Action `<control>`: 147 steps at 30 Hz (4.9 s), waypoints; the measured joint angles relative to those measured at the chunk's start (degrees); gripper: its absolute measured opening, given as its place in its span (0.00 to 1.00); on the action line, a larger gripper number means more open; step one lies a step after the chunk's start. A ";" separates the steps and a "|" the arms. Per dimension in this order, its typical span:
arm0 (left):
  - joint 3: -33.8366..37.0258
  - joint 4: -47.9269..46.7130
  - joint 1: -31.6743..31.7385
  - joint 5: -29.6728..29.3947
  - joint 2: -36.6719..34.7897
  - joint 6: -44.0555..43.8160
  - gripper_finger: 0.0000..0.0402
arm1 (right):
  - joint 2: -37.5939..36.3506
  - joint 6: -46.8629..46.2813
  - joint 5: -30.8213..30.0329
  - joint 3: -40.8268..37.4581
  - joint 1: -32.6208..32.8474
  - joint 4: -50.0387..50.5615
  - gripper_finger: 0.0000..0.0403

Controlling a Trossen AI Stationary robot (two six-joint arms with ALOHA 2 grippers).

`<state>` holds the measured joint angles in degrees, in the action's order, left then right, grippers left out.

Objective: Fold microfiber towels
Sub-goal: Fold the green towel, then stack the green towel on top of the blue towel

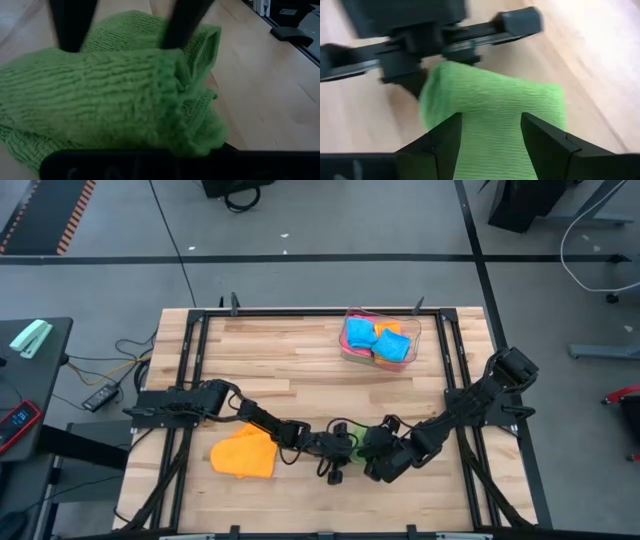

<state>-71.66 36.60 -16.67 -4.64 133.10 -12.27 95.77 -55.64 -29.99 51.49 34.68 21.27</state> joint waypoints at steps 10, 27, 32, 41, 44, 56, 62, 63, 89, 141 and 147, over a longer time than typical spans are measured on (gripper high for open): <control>0.04 0.09 0.00 -0.03 0.02 -0.39 0.06 | 4.68 1.14 -0.77 -3.92 -0.78 -10.46 0.53; 0.02 0.05 0.00 -0.02 0.02 0.07 0.06 | -6.50 1.36 0.20 -3.15 -0.04 -3.43 0.53; 0.02 0.02 0.00 -0.02 0.02 0.07 0.04 | -6.21 1.75 -3.58 -3.13 1.64 -3.05 0.53; 0.02 -0.01 0.24 0.17 0.02 -0.02 0.06 | 5.07 1.45 -0.45 -3.11 0.59 -10.82 0.53; 0.03 -0.02 0.24 0.17 0.02 -0.19 0.06 | 4.64 1.21 2.33 -3.00 -0.62 -10.32 0.53; 0.00 0.00 0.28 0.09 0.02 -0.18 0.04 | -5.49 2.31 -3.92 -3.13 -0.90 -3.22 0.53; 0.00 0.02 0.28 0.10 0.02 -0.15 0.07 | -0.23 5.22 -2.93 -3.13 -3.17 -9.04 0.53; 0.00 0.04 0.28 0.09 0.02 -0.17 0.07 | 1.11 5.45 -1.68 -3.13 -3.37 -10.28 0.53; 0.00 -0.04 0.33 -0.02 0.02 -0.20 0.04 | -2.20 -3.67 -1.81 -3.13 5.64 -0.48 0.53; 0.11 -27.29 -7.65 -5.86 -14.51 43.14 0.22 | -6.45 -3.36 -11.53 -3.15 5.62 9.50 0.53; 0.07 -19.79 -9.02 -13.79 -14.41 52.85 0.39 | -6.45 -5.73 -10.14 -3.15 5.64 15.15 0.53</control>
<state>-71.59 16.81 -25.68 -18.44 118.69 40.58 89.32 -61.38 -40.13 48.34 40.32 36.41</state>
